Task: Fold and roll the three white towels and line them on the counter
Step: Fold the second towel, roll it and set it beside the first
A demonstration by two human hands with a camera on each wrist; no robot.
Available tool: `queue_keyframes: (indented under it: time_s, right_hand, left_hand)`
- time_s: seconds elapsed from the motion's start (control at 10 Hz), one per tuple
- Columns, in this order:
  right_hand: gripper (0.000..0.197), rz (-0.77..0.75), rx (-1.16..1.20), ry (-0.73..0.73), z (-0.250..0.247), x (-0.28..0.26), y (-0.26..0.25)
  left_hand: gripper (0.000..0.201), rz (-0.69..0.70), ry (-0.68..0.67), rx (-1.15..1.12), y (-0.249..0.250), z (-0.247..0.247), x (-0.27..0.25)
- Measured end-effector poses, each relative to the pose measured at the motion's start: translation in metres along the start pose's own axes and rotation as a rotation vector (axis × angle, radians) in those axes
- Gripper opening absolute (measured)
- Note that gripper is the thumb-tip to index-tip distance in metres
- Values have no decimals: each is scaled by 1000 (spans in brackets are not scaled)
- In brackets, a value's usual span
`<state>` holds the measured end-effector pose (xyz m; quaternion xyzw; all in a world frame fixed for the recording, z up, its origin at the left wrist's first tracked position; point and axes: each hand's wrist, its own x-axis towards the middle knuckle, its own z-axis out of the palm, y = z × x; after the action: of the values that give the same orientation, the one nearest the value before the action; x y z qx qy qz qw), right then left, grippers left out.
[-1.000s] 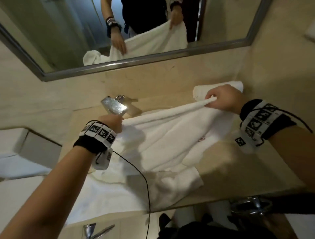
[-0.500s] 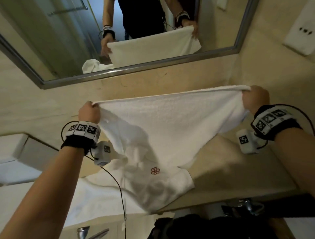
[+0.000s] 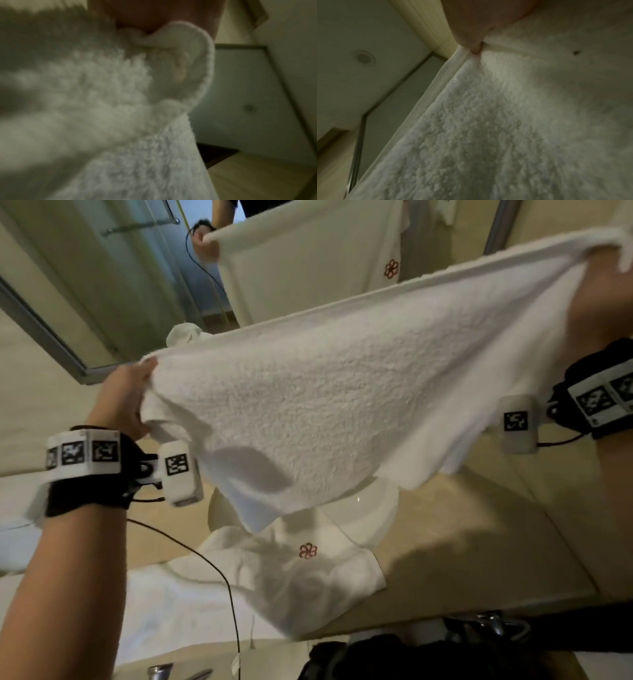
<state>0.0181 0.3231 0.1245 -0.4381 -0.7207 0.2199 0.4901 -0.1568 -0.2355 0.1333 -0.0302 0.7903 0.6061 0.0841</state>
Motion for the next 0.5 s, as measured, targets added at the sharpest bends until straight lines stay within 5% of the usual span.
queue_keyframes:
  time_s: [0.1,0.2,0.3,0.4,0.5]
  right_hand:
    - [61,-70,-32,7,-22,78,7]
    - [49,-85,-9,-119,-39,57,8]
    - [25,-139,-15,9,-39,-18,-18]
    - [31,-125,-164,-244,-11,-103,-11]
    - [26,-116,-432,-527,26,-114,9]
  left_hand:
    - [17,25,-18,16,16,-16,-11]
    - [21,32,-47,68,17,-19,-8]
    - [15,-32,-75,117,10,-14,6]
    - [18,-113,-43,279,-13,1,35]
    - [35,-128,-38,585,-35,28,51]
